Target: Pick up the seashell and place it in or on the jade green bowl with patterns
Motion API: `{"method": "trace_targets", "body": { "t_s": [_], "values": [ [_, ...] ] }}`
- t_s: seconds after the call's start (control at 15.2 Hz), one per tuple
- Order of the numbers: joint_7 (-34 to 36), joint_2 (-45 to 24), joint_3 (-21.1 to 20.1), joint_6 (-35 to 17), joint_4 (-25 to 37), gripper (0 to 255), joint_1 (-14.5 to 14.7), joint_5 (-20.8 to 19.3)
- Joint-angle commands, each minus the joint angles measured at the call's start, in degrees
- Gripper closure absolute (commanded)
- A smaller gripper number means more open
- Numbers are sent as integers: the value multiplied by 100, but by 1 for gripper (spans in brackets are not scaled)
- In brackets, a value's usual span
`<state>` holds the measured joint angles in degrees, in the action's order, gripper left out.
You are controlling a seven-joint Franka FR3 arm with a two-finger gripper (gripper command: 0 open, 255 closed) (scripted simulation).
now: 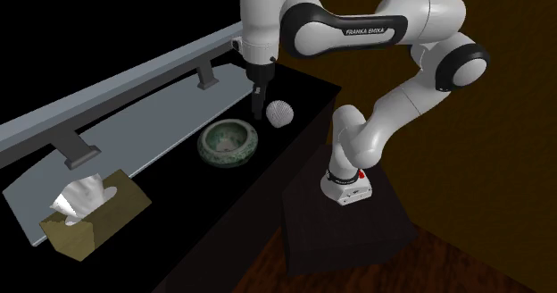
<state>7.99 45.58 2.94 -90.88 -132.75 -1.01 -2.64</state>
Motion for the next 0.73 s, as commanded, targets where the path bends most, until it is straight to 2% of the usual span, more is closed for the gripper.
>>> {"method": "trace_targets", "body": {
  "t_s": [0.0, 0.33, 0.66],
  "values": [
    [0, 0, 0, 0, 0, 0, 0, 0],
    [-1742, 936, 1522, 444, -526, 0, 275, 368],
    [-3392, 1264, 3122, 1131, -613, 0, 474, 422]
  ]
}}
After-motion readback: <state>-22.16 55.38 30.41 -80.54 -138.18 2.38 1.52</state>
